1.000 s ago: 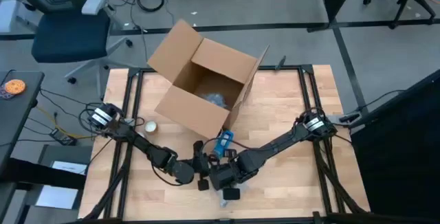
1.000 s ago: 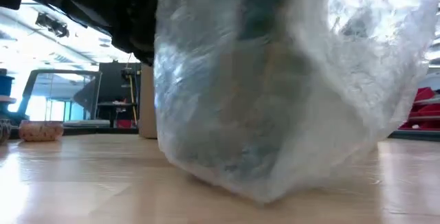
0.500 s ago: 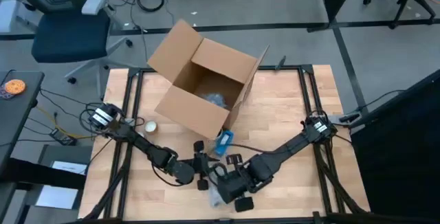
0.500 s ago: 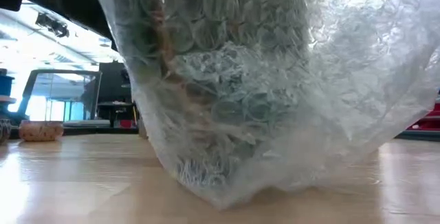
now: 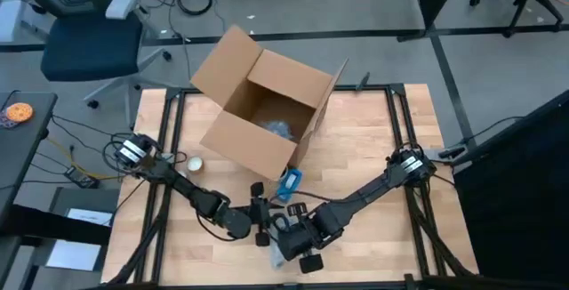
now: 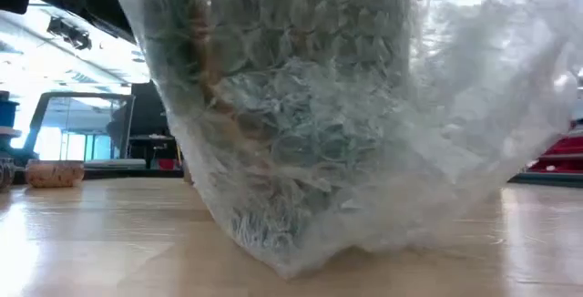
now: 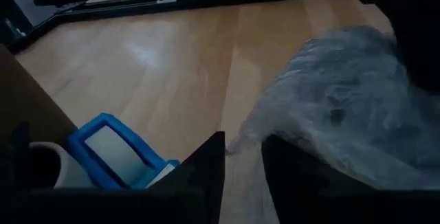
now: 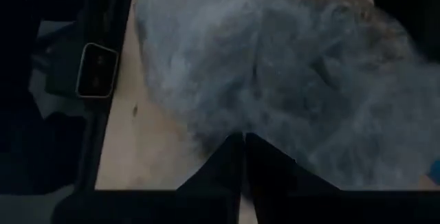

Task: Wrap mug
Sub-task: Wrap the brown mug with the bubble wrap on the table

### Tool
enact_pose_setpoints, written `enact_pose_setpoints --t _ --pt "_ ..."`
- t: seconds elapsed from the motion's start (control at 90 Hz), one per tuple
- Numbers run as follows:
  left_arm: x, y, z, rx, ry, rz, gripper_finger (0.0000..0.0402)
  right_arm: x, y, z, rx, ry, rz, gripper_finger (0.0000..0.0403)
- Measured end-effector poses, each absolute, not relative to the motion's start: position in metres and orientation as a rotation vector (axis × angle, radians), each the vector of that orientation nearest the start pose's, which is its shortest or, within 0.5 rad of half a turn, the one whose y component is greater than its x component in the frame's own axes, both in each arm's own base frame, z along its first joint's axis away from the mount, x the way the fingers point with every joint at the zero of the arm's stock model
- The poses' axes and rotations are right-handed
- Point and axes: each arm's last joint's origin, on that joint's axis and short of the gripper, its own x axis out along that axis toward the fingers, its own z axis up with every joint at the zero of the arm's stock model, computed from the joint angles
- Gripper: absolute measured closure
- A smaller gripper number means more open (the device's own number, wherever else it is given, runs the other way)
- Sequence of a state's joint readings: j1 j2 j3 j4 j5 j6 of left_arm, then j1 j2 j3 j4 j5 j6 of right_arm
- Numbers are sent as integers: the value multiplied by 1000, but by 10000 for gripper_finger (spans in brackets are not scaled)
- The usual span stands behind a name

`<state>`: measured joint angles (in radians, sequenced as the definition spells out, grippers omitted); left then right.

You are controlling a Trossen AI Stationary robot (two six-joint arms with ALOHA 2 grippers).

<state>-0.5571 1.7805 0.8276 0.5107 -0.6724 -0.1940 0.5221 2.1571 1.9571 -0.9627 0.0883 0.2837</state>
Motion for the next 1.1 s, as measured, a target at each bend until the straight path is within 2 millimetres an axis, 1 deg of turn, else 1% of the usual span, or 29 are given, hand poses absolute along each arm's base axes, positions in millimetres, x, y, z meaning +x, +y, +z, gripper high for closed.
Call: enact_pose_setpoints --t 0.133,0.344,0.433,0.556,0.633,0.733,0.9,0.978,1.044,1.1 --pt "305 -168 158 62 346 147 319 403 219 235 -70 1138 253 403" --pt "305 -168 158 61 344 149 319 411 204 214 -29 1120 258 403" --pt "305 -168 158 61 343 151 319 414 200 212 -16 1117 247 403" --pt "305 -168 158 61 343 151 319 418 201 225 -18 1112 240 403" --pt "305 -168 159 59 342 151 319 421 203 245 -16 1077 236 403" --pt "305 -169 159 57 341 146 319 418 205 273 -20 1056 241 403" --pt "305 -169 159 58 342 146 319 407 207 302 -73 1065 188 403" --pt "305 -169 159 60 345 146 319 401 205 305 -120 1091 121 403" --pt "305 -168 159 61 345 146 319 398 204 302 -148 1115 64 403" --pt "305 -168 159 61 345 146 319 397 203 295 -156 1132 40 403"
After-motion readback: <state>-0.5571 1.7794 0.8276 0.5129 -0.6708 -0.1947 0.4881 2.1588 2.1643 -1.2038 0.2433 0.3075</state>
